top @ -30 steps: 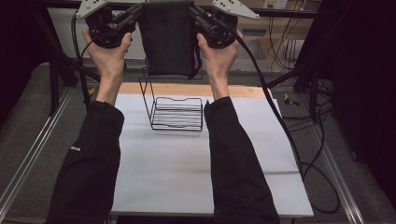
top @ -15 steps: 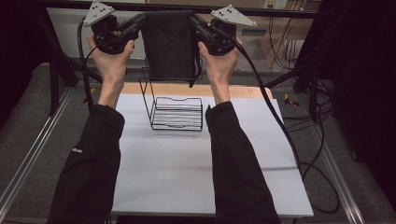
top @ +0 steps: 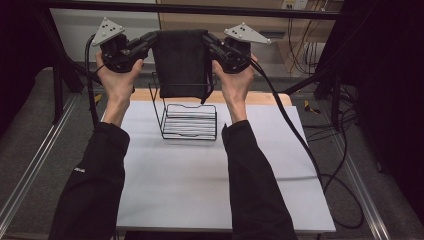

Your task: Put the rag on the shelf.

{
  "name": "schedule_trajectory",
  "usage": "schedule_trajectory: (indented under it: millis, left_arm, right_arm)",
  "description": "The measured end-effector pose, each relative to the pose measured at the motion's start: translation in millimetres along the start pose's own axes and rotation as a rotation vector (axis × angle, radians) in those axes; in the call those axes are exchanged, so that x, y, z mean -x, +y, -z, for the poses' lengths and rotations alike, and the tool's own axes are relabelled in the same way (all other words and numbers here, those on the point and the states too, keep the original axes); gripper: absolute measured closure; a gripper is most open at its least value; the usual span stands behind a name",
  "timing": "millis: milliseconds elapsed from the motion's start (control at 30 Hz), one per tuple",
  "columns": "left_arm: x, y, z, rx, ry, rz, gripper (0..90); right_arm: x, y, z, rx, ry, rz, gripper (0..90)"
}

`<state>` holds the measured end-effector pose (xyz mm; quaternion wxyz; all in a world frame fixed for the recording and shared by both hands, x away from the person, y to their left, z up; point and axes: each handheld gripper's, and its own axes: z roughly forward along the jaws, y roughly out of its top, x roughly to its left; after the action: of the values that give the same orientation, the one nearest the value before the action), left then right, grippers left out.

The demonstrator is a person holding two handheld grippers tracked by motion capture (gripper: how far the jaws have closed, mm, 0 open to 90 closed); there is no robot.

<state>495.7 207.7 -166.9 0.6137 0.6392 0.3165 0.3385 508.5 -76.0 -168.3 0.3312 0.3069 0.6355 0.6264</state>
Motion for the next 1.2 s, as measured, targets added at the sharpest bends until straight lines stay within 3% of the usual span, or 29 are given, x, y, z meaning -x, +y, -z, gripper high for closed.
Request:
schedule_trajectory:
  millis: [400, 533, 967, 1200]
  left_arm:
    - [4.4, -16.4, 8.6, -0.02, -0.018, 0.0, 82.6]
    - [6.3, -19.2, 12.8, -0.027, -0.017, -0.023, 82.5]
    - [9.5, -24.9, 19.0, -0.032, -0.027, -0.024, 82.6]
    - [12.4, -29.6, 20.4, -0.043, -0.034, -0.035, 82.6]
  right_arm:
    - [-4.0, -14.2, 8.4, -0.034, 0.017, 0.021, 81.5]
    - [-5.0, -17.2, 11.7, -0.039, 0.022, 0.026, 81.5]
    - [-12.0, -19.7, 17.2, -0.056, 0.025, 0.057, 81.5]
    - [-11.3, -26.0, 19.8, -0.066, 0.028, 0.051, 81.5]
